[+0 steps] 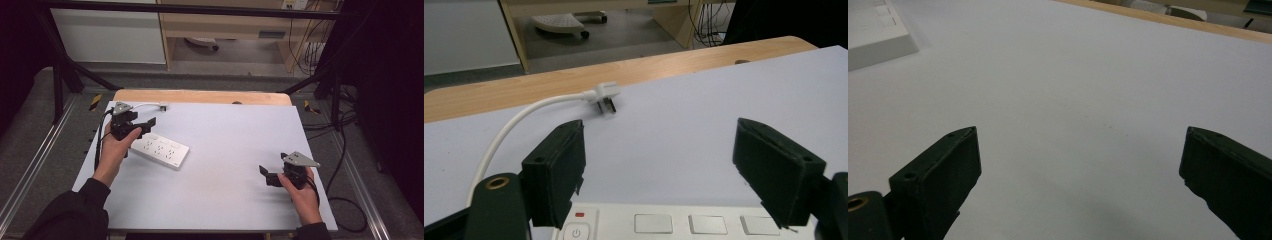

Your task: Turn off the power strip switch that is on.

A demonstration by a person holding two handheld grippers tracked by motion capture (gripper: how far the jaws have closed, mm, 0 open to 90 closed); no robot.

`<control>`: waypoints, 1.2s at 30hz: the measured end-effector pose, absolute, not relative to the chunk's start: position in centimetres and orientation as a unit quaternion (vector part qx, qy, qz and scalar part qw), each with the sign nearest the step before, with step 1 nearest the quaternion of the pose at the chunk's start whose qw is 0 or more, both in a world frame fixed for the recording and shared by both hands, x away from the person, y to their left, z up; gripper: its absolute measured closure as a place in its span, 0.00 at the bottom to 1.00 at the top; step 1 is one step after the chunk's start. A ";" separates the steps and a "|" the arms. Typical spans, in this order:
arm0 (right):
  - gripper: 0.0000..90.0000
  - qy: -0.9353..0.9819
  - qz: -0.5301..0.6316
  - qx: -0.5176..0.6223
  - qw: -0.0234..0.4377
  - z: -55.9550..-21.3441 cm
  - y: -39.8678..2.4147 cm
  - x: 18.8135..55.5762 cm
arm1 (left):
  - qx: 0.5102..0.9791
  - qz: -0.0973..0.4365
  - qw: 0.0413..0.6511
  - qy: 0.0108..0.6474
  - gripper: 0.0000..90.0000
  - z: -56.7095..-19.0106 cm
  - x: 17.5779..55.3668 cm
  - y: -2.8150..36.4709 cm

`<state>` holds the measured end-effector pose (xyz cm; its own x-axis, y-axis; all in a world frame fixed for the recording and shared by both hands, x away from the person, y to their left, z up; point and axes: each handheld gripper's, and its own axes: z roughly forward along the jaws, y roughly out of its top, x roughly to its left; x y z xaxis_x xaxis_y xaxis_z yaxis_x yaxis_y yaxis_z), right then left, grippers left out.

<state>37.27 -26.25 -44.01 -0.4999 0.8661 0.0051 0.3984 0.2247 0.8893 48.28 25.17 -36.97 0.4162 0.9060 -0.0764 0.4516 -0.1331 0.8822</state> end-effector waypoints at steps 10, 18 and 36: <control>0.04 0.740 0.450 0.429 0.258 -44.0 -26.3 37.3 | 0.716 0.249 0.436 0.485 0.31 -37.7 48.7 25.1; 0.04 0.739 0.450 0.430 0.258 -44.0 -26.3 37.3 | 0.727 0.248 0.421 0.482 0.39 -38.5 48.9 24.6; 0.04 0.741 0.447 0.429 0.261 -44.0 -26.3 37.3 | 0.729 0.248 0.418 0.482 0.69 -39.2 49.1 24.5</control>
